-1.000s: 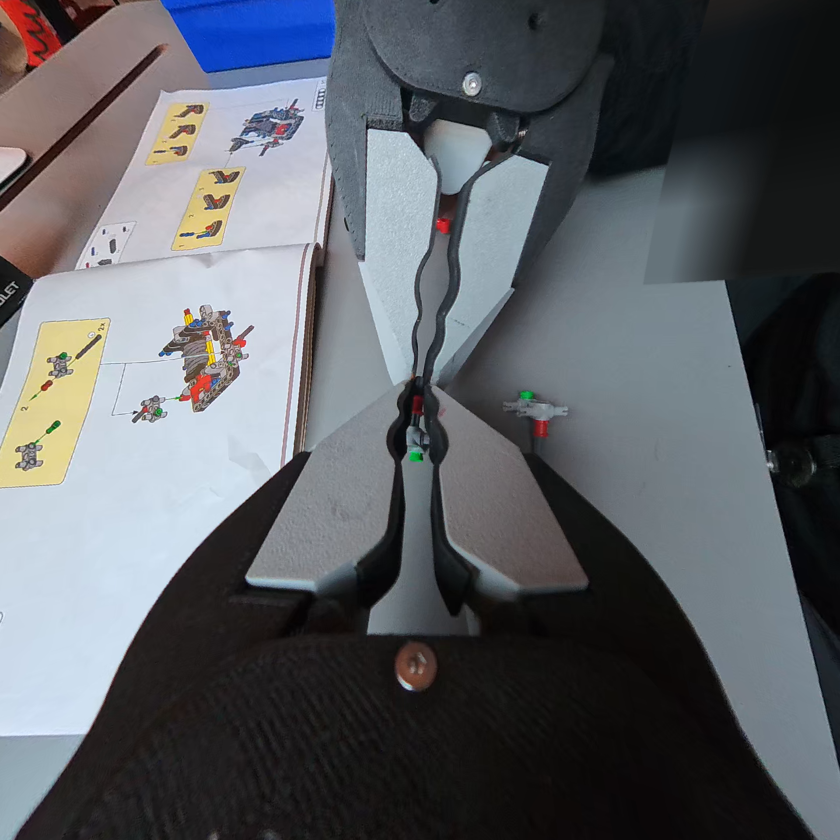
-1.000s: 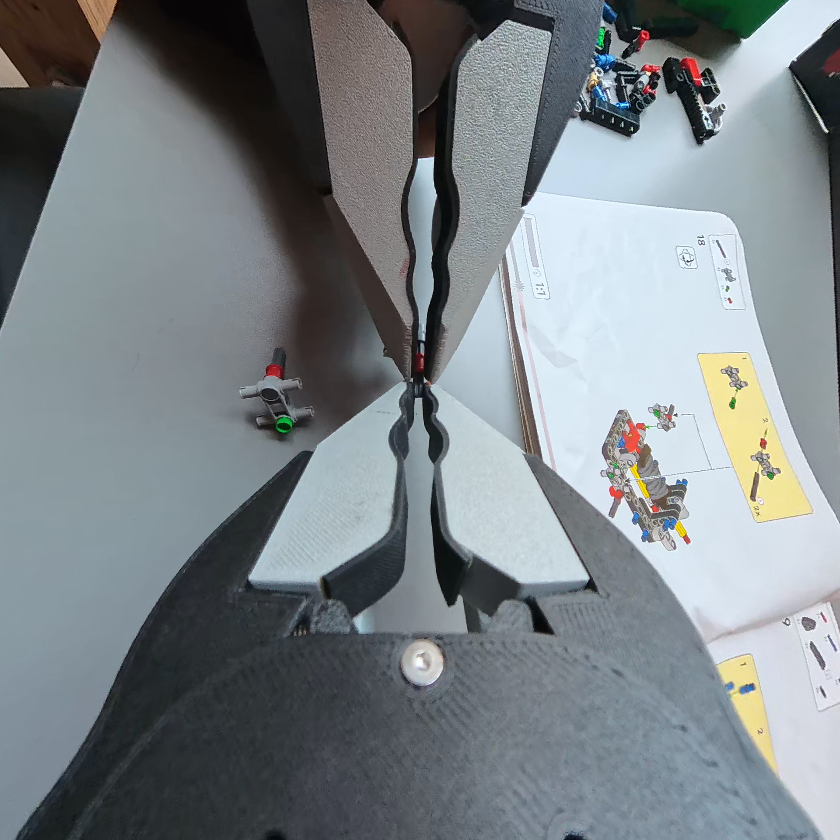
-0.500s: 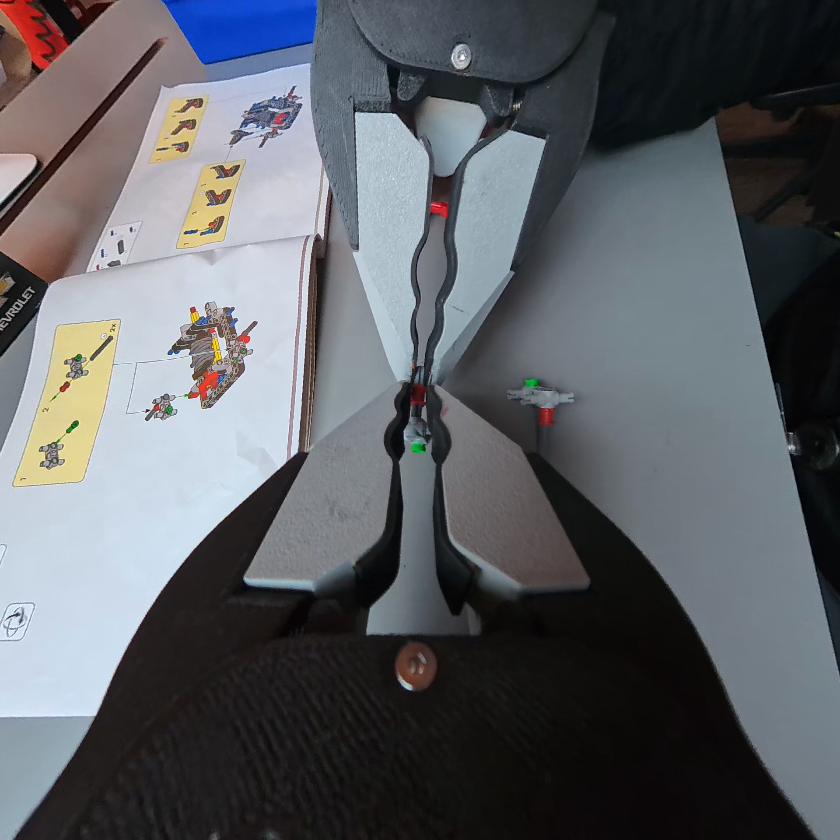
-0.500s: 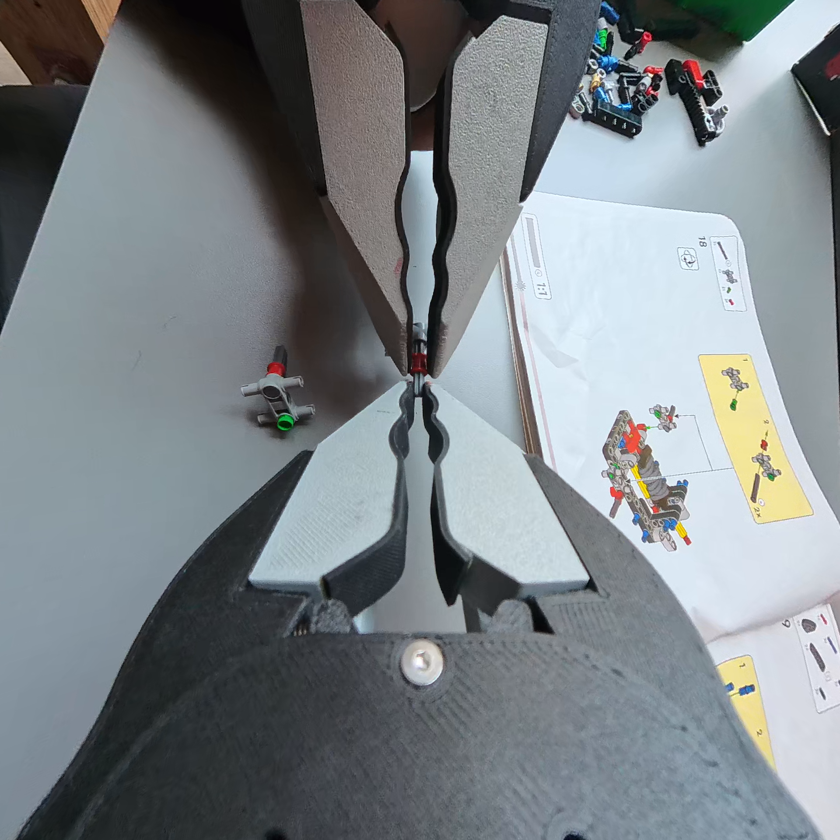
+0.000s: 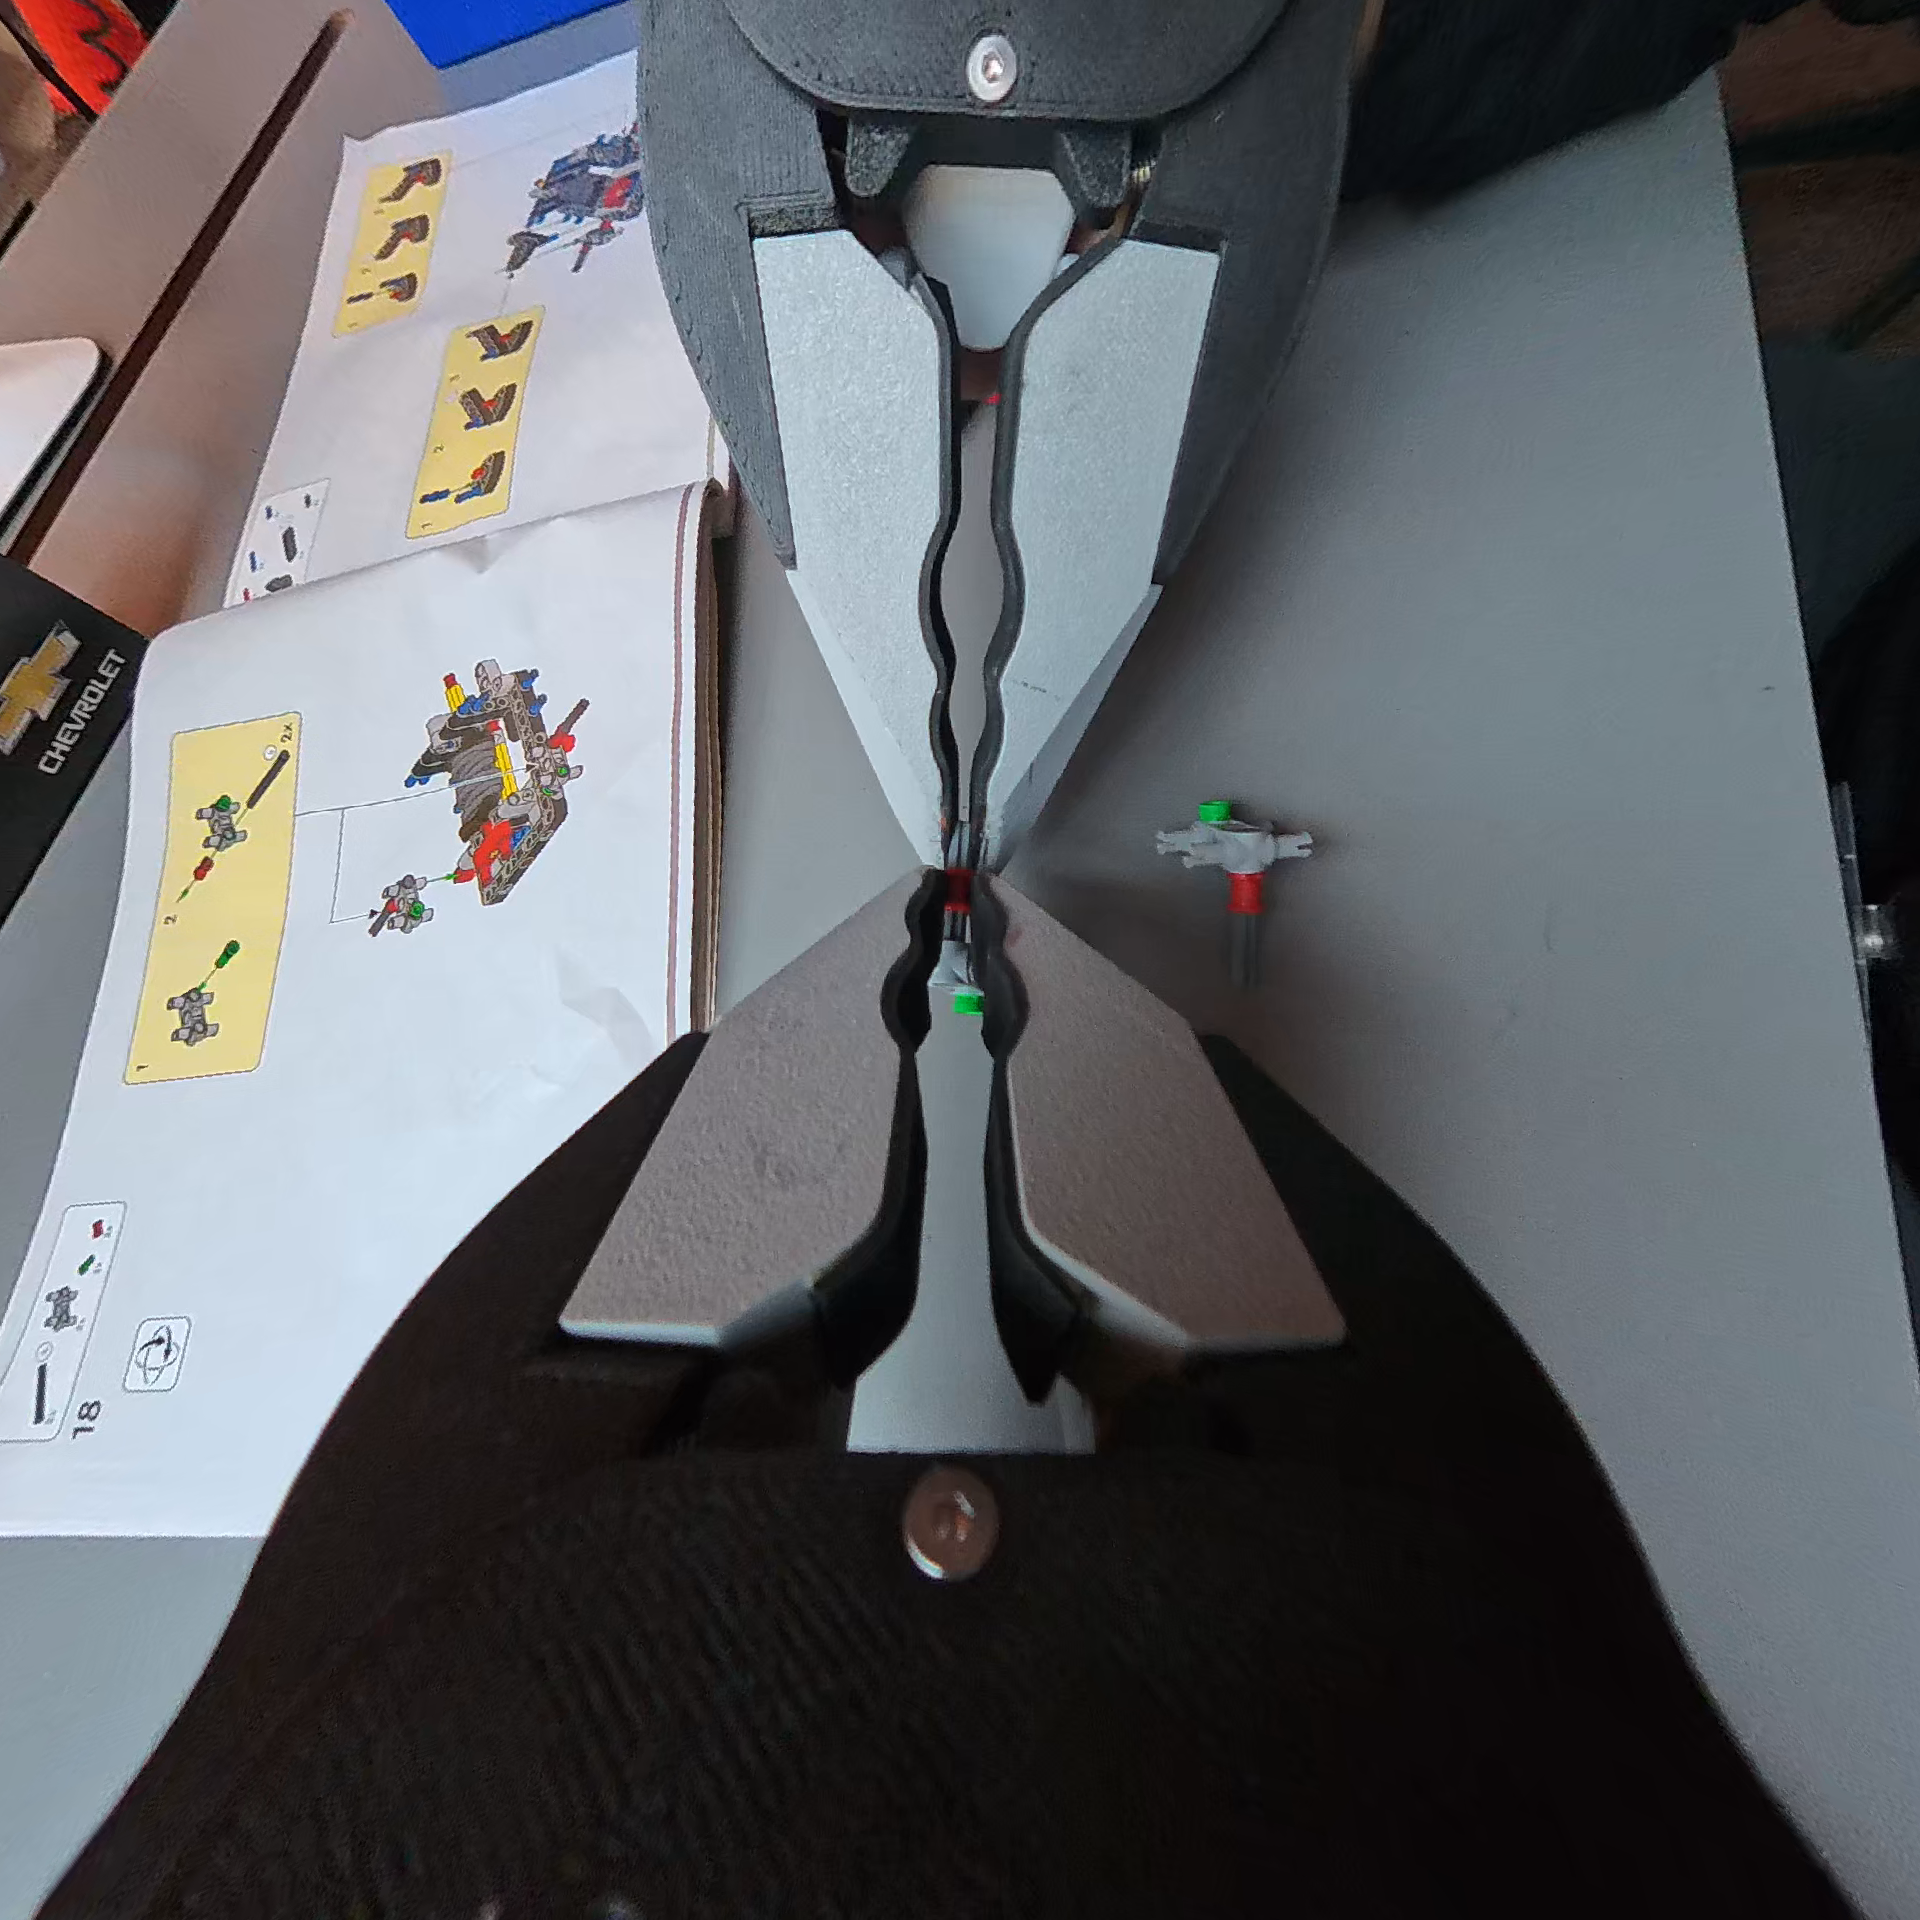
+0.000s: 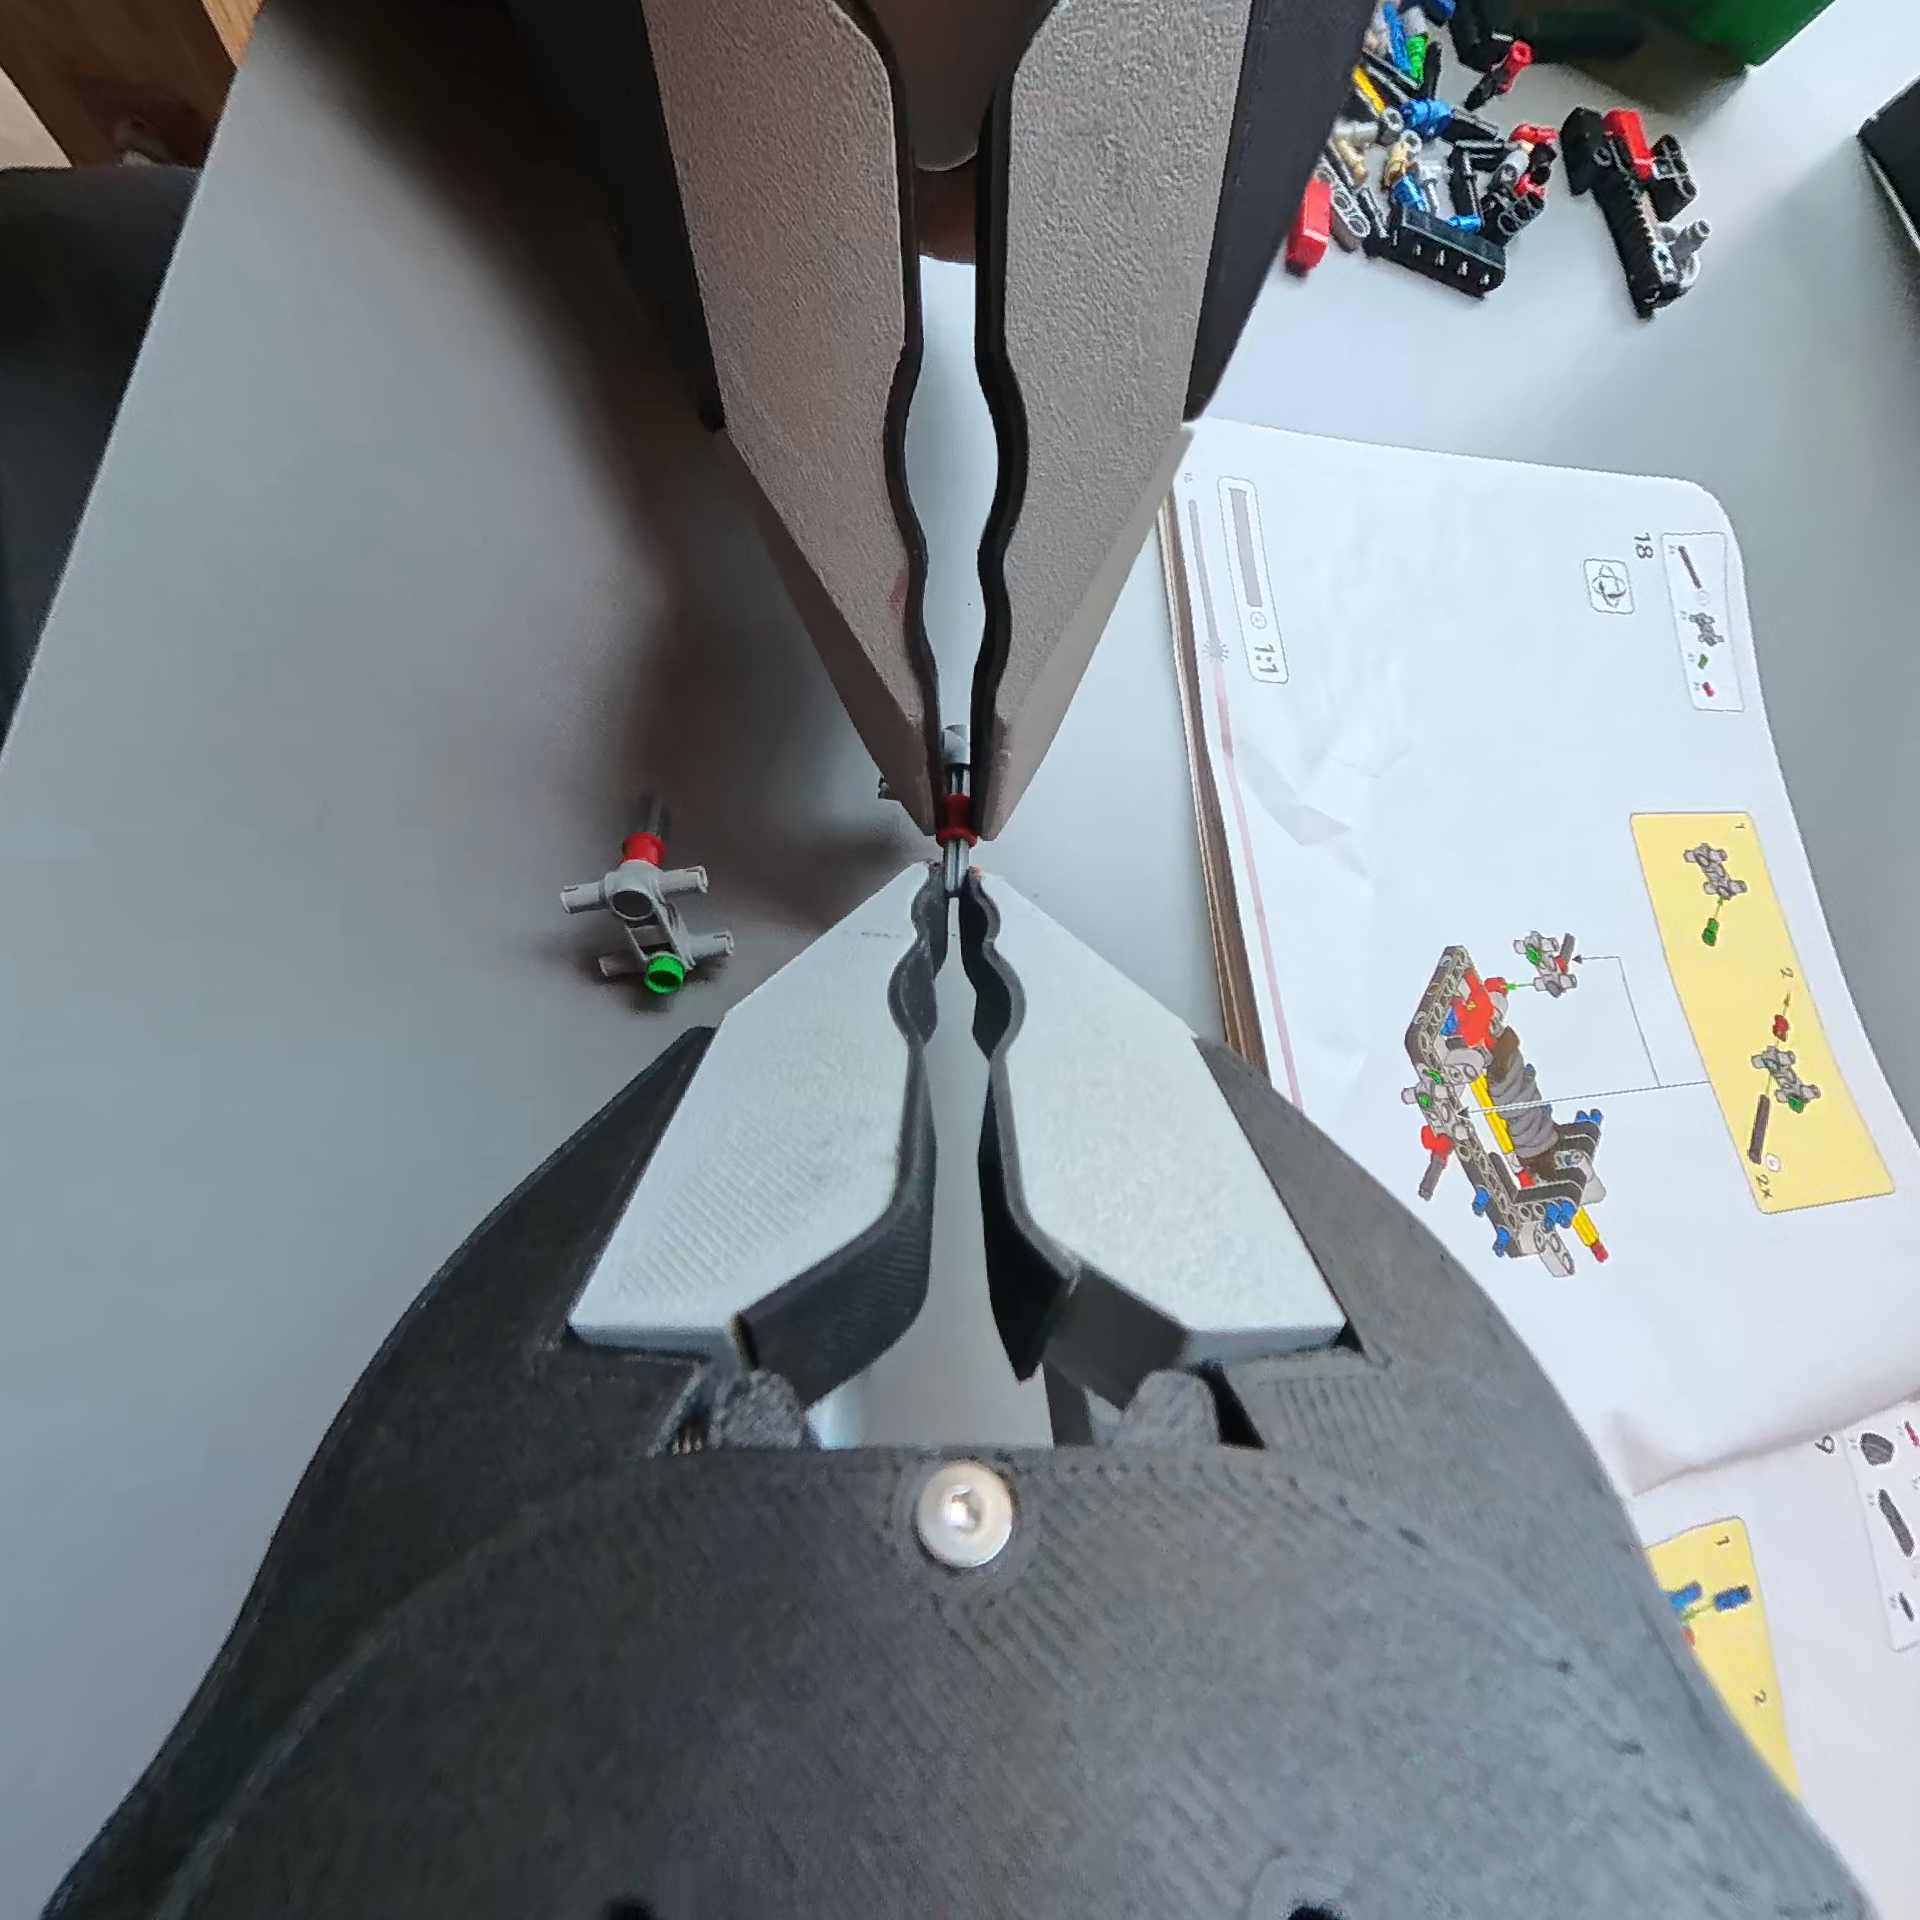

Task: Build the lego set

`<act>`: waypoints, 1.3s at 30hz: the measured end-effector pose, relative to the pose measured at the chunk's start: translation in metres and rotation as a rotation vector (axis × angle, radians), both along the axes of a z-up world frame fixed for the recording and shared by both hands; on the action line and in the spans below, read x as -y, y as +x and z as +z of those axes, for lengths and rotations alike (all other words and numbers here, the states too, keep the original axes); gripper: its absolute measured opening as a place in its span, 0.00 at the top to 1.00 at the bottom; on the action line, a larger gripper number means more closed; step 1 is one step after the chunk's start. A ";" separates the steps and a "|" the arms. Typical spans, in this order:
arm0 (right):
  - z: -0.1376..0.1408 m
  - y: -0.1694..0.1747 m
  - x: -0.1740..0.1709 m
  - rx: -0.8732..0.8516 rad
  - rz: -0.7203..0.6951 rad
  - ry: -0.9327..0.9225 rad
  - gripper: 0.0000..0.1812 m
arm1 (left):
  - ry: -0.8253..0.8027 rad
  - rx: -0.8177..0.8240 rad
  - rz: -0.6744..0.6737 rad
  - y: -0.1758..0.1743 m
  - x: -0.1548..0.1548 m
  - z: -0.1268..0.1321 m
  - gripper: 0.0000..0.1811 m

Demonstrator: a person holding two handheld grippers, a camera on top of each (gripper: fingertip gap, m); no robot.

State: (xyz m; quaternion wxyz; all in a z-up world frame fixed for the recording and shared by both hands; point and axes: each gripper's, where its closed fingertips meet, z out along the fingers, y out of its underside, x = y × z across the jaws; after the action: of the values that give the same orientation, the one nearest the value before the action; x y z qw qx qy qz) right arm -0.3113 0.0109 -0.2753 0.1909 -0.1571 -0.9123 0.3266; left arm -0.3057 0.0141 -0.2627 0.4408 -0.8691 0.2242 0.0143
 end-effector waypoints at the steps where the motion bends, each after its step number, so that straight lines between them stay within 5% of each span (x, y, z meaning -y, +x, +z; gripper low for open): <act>1: 0.000 0.000 0.000 -0.004 -0.001 0.000 1.00 | -0.003 0.004 0.003 0.000 0.000 0.001 0.98; 19: 0.006 -0.006 -0.001 -0.014 -0.023 -0.053 1.00 | -0.011 0.078 0.059 -0.008 0.003 0.007 0.99; 26: 0.007 -0.005 -0.002 0.015 -0.017 -0.106 1.00 | 0.098 0.238 0.092 -0.026 0.009 0.025 0.85; 39: 0.009 -0.007 -0.008 0.151 -0.041 -0.268 0.99 | 0.011 0.264 0.063 -0.016 0.000 0.000 0.97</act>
State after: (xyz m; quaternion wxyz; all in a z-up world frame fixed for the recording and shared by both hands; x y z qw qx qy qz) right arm -0.3187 0.0187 -0.2666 0.1057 -0.2240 -0.8689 0.4286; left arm -0.3214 0.0137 -0.2628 0.4705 -0.8676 0.1367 -0.0849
